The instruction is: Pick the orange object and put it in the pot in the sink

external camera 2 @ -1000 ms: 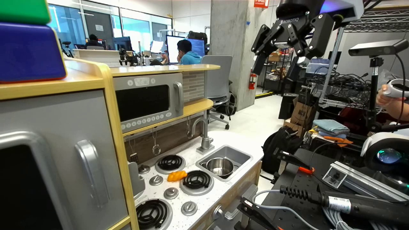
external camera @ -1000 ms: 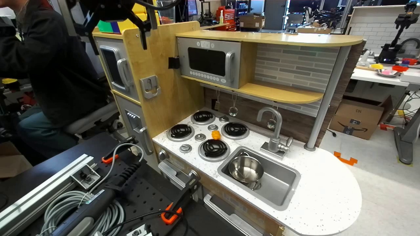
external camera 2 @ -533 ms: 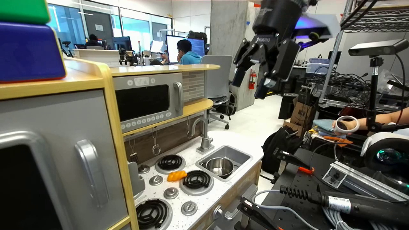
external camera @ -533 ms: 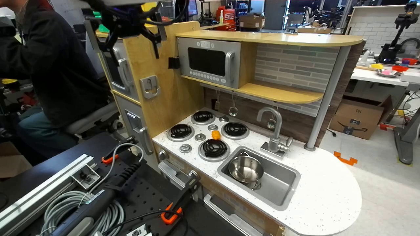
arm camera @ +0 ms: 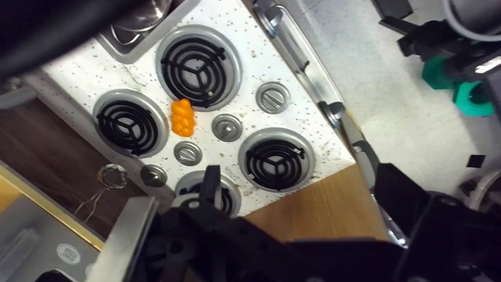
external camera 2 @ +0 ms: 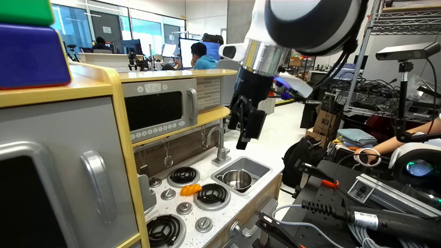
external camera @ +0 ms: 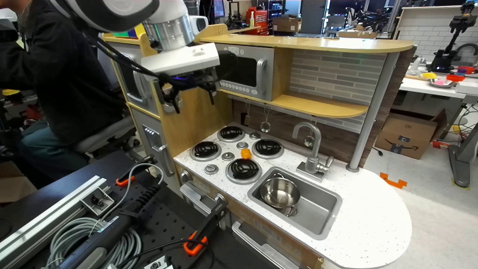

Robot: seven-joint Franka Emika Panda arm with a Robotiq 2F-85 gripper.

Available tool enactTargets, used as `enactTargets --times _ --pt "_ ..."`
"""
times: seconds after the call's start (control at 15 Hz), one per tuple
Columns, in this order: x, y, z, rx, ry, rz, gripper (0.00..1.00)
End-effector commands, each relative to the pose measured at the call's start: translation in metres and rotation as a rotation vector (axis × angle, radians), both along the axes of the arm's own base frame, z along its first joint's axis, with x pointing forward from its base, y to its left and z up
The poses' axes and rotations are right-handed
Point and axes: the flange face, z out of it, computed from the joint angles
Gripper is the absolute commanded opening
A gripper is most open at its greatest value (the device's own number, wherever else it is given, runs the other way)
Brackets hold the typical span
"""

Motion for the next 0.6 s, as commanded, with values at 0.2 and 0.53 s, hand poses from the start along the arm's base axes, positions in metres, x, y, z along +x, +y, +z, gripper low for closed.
enactTargets --times 0.2,0.53 --pt "0.078 -0.018 -0.088 -0.036 -0.105 -0.073 1.0" --pt "0.078 -0.021 -0.101 -0.052 -0.06 -0.086 1.0"
